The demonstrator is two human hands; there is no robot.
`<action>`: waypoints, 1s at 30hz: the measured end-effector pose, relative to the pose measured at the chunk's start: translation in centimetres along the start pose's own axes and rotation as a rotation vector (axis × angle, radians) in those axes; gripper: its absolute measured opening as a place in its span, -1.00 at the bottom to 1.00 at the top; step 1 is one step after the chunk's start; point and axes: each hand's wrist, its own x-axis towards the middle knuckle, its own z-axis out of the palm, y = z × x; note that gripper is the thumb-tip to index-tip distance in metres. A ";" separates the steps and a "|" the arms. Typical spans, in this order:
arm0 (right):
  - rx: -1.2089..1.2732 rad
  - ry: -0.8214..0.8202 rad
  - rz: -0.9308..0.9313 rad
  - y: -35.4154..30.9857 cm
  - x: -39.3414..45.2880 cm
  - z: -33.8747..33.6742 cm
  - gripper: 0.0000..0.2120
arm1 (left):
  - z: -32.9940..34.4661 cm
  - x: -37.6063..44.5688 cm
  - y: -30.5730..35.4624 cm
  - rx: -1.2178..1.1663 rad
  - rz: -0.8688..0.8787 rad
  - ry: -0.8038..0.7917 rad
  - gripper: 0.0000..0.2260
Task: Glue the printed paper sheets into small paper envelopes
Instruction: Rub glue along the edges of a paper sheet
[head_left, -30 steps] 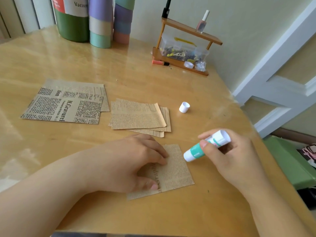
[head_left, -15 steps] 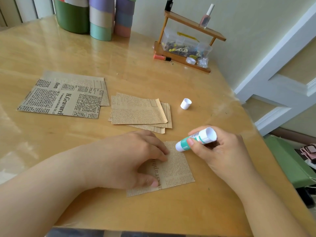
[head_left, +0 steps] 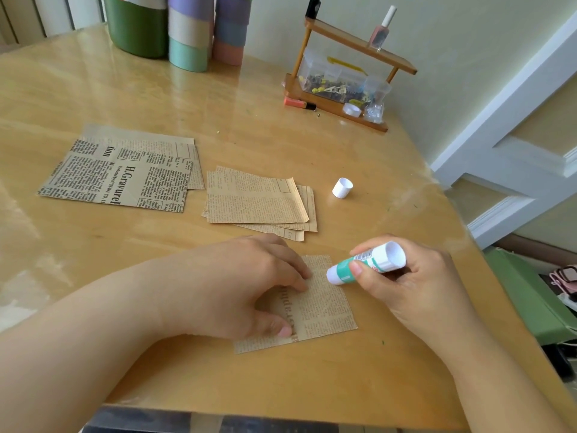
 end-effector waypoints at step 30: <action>0.034 -0.097 -0.021 -0.8 -1.2 -0.3 -0.86 | -1.2 -0.2 -0.2 0.172 -0.164 -0.059 -0.49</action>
